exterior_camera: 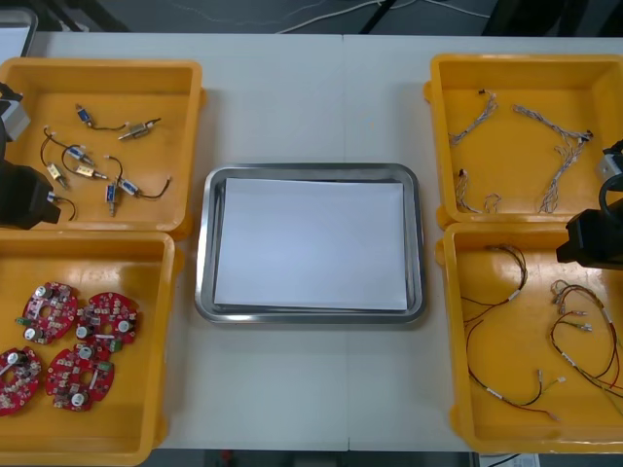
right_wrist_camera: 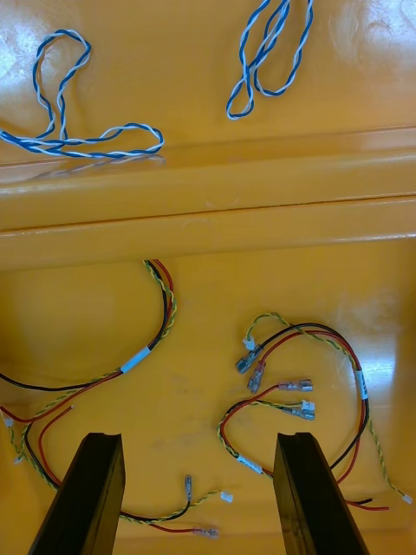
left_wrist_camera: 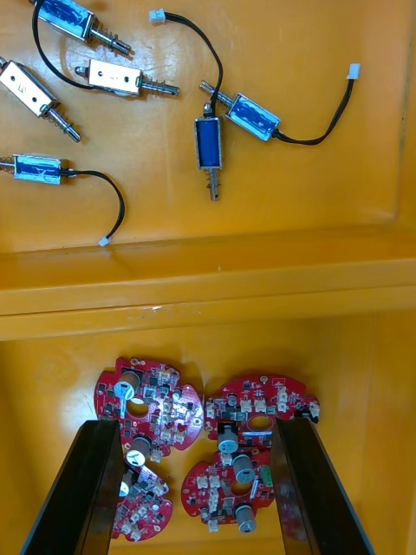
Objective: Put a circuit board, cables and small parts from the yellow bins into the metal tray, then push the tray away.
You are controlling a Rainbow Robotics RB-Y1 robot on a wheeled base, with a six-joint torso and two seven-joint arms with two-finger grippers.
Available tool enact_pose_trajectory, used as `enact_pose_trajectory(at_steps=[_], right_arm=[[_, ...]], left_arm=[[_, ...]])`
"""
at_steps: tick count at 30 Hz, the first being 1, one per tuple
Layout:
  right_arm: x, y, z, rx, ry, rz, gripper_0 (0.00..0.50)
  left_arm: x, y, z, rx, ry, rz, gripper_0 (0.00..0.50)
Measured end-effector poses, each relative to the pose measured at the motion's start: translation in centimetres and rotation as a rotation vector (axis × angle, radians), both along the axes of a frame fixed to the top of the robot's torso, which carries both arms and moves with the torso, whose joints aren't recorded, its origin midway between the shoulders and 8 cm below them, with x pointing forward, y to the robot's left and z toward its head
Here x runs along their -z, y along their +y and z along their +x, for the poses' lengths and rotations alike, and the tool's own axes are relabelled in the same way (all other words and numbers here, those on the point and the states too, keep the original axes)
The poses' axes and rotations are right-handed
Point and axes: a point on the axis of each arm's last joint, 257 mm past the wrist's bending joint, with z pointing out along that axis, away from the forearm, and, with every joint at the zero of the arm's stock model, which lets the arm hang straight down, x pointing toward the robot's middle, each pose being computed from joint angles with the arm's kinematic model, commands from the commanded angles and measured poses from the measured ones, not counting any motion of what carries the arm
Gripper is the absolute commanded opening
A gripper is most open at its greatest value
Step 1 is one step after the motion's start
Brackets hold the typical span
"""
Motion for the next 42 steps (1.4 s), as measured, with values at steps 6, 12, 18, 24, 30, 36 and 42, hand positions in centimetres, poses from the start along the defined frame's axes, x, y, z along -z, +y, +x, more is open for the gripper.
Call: enact_pose_trajectory(at_steps=[6,12,18,24,30,36,42], right_arm=[[0.00,0.00,0.00,0.000,0.000,0.000,0.500],[0.00,0.00,0.00,0.000,0.000,0.000,0.500],[0.00,0.00,0.00,0.000,0.000,0.000,0.500],[0.00,0.00,0.00,0.000,0.000,0.000,0.500],[0.00,0.00,0.00,0.000,0.000,0.000,0.500],[0.00,0.00,0.00,0.000,0.000,0.000,0.500],[0.00,0.00,0.00,0.000,0.000,0.000,0.500]], left_arm=[[0.00,0.00,0.00,0.000,0.000,0.000,0.500],[0.00,0.00,0.00,0.000,0.000,0.000,0.500],[0.00,0.00,0.00,0.000,0.000,0.000,0.500],[0.00,0.00,0.00,0.000,0.000,0.000,0.500],[0.00,0.00,0.00,0.000,0.000,0.000,0.500],[0.00,0.00,0.00,0.000,0.000,0.000,0.500],[0.34,-0.05,-0.17,0.000,0.007,-0.004,0.500]])
